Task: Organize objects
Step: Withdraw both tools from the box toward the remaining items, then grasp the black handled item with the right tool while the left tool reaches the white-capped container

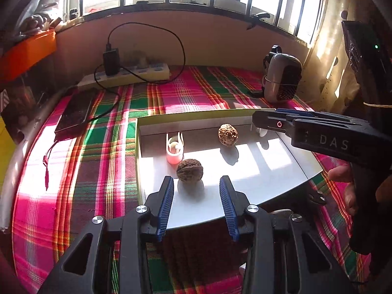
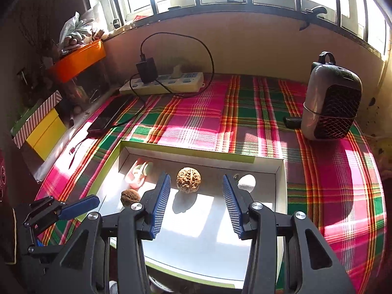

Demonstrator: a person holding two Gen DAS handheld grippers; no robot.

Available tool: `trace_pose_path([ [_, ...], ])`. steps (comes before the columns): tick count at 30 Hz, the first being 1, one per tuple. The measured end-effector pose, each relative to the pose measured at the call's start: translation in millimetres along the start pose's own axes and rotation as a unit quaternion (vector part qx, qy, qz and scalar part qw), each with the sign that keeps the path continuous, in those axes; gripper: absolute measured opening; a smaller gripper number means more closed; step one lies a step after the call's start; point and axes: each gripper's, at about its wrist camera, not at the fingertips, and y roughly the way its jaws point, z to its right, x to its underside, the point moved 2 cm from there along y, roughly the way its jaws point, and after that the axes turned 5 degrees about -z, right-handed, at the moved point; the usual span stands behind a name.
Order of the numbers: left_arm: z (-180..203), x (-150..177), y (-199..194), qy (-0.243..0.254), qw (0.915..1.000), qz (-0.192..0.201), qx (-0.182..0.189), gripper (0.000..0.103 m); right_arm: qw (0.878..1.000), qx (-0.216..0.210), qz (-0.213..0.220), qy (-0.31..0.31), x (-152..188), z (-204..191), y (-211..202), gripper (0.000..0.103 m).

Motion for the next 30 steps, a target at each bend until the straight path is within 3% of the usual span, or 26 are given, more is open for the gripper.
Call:
trace_pose_path([
  [9, -1, 35, -40, -0.004, 0.9995, 0.018, 0.027, 0.037, 0.998, 0.038, 0.024, 0.031, 52, -2, -54, 0.045],
  [17, -8, 71, -57, -0.003, 0.9992, 0.01, 0.038, 0.037, 0.998, 0.039, 0.02, 0.047, 115, -24, -83, 0.045],
  [30, -25, 101, -66, -0.021, 0.9993, -0.005, 0.029, 0.037, 1.0, 0.005, -0.014, -0.016, 155, -81, -60, 0.045],
])
